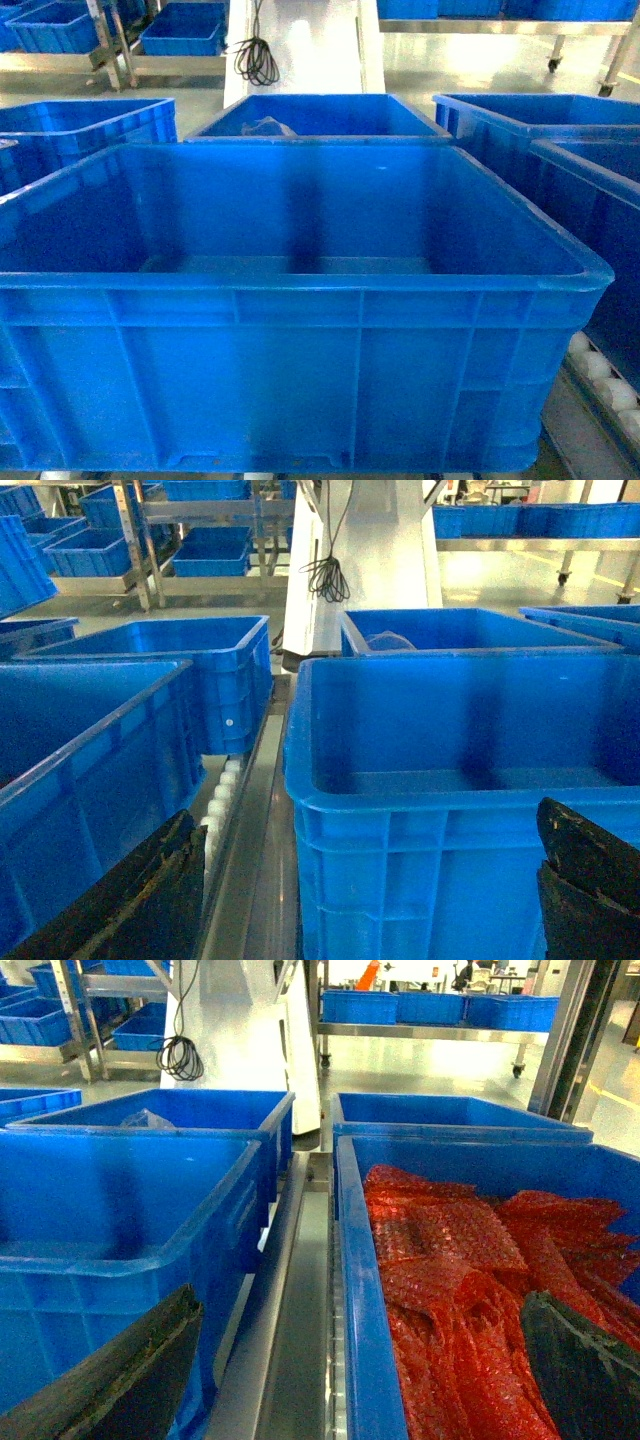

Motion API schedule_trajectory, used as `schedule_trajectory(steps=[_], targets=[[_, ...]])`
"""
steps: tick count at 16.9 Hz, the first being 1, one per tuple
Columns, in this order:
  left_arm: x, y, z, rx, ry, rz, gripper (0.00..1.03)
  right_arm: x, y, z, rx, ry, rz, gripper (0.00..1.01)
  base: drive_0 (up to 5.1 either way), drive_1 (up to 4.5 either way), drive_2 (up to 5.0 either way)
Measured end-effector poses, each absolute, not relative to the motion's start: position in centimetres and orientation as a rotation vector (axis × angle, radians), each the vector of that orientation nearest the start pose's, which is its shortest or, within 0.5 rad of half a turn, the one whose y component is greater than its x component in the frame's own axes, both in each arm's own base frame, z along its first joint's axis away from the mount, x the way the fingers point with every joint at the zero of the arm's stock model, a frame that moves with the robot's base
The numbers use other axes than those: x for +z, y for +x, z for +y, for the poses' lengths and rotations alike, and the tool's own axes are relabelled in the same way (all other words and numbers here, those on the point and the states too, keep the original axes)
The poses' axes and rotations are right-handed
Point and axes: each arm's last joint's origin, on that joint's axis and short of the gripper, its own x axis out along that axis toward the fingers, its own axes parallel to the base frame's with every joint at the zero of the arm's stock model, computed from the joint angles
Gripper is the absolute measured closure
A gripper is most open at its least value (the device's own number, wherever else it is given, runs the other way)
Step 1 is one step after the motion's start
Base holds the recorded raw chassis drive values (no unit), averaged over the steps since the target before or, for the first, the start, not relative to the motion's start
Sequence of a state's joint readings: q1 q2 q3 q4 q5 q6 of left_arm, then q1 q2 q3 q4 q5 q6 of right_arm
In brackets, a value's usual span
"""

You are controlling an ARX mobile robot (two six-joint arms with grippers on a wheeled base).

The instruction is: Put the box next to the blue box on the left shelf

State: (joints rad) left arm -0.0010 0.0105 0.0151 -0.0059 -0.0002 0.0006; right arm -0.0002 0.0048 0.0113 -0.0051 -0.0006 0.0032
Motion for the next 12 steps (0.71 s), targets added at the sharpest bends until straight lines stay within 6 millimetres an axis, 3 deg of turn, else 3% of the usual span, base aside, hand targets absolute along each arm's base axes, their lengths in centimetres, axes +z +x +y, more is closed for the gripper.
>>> schedule_trajectory(steps=[12], targets=[[16.74, 9.74, -0.01, -0.001, 0.001, 0.001, 0.05, 16.65, 9.73, 0.0, 0.0, 0.003, -0.001, 0.03, 0.0, 0.0, 0.0]])
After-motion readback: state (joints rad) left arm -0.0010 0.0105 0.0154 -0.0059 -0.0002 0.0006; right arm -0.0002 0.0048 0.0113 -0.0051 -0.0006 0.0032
